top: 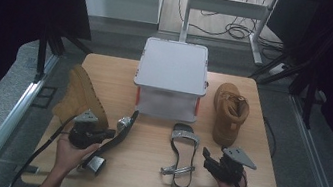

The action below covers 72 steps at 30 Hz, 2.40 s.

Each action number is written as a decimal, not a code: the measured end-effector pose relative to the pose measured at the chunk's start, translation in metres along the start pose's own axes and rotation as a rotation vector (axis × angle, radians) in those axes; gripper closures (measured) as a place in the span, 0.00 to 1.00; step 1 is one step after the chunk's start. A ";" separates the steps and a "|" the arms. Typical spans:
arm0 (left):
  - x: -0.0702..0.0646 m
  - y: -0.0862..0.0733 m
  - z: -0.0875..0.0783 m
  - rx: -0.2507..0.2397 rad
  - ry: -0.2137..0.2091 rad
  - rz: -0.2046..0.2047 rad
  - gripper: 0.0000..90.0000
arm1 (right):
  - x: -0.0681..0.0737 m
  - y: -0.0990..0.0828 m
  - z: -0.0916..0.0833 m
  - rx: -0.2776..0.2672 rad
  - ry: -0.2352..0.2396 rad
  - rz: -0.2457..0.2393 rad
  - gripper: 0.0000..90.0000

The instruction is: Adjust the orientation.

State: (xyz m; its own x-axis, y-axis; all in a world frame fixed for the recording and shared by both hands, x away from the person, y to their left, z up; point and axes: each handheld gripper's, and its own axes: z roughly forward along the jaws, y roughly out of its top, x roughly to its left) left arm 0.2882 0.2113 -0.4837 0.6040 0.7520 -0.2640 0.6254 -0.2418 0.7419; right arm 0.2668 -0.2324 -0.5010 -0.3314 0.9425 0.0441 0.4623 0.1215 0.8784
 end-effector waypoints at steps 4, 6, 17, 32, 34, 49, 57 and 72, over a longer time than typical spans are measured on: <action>-0.002 -0.001 0.004 0.015 -0.005 0.004 0.99 | 0.000 0.000 0.000 0.002 -0.002 0.001 0.34; -0.004 -0.001 0.006 0.019 -0.009 0.008 0.99 | 0.000 0.000 0.000 0.003 -0.002 0.002 0.34; -0.008 -0.002 0.010 0.027 -0.025 0.013 0.99 | 0.000 -0.002 0.001 0.008 -0.005 -0.002 0.34; -0.007 -0.001 0.007 0.024 0.005 0.019 0.99 | 0.002 -0.003 0.002 0.012 -0.007 -0.013 0.34; -0.007 -0.001 0.007 0.023 0.001 0.017 0.99 | 0.001 -0.004 0.002 0.013 -0.009 -0.014 0.34; -0.064 -0.006 0.050 0.185 -0.024 0.178 0.99 | 0.004 -0.006 0.004 0.025 -0.009 -0.028 0.34; -0.063 -0.002 0.038 0.163 -0.064 0.150 0.99 | 0.002 -0.006 0.004 0.022 -0.017 -0.023 0.34; -0.088 -0.016 0.049 0.297 -0.024 0.200 0.99 | 0.008 -0.007 0.004 0.025 0.008 -0.029 0.34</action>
State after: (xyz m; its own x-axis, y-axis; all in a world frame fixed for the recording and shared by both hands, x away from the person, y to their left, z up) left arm 0.2495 0.1183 -0.5024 0.7381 0.6579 -0.1493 0.6081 -0.5529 0.5696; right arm 0.2640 -0.2246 -0.5087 -0.3519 0.9358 0.0228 0.4730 0.1567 0.8670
